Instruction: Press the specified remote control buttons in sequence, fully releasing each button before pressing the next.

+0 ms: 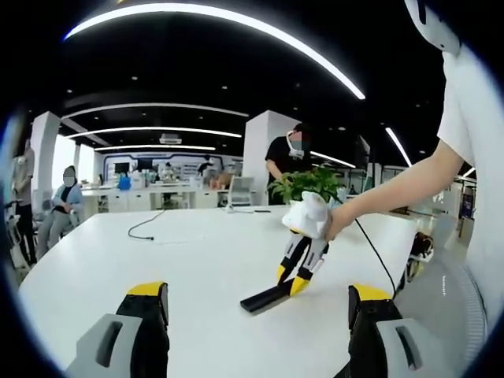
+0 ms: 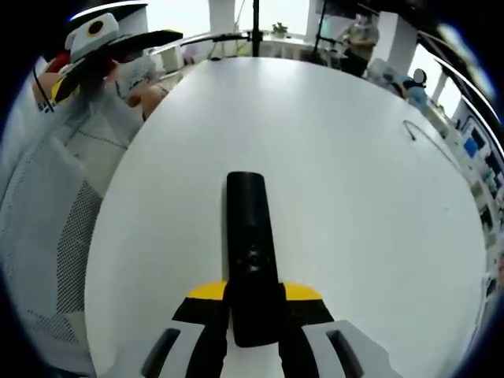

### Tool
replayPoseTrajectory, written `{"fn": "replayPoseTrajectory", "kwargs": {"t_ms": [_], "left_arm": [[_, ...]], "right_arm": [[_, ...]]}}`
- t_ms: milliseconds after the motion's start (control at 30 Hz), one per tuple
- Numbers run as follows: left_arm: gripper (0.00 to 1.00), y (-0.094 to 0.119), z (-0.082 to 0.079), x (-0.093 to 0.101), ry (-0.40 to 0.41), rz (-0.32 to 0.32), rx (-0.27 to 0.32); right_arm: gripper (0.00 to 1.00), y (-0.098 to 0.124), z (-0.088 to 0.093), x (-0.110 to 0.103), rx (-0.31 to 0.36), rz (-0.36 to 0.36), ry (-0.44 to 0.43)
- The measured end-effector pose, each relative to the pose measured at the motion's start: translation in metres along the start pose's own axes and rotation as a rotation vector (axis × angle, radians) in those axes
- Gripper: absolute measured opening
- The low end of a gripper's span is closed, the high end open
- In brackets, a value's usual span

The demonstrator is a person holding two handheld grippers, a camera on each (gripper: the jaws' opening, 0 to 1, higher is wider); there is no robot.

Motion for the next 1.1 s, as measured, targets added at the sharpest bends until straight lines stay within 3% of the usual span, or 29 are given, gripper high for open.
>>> {"fn": "replayPoseTrajectory", "kwargs": {"t_ms": [1100], "left_arm": [[0.98,0.0,0.002,-0.001,0.004,-0.004,-0.021]], "right_arm": [[0.21,0.003,-0.006,0.038,-0.035,0.003,0.0]]}}
Point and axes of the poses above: the point that each gripper's makers call its tool centre point, and the gripper's own axes: y roughly backward along the fingers, x roughly to its right, z roughly out of its underside, the point moved 10 cm from there along y, roughly backward along the fingers, and after that the axes turned 12 degrees about -y, right-handed, at the moved point
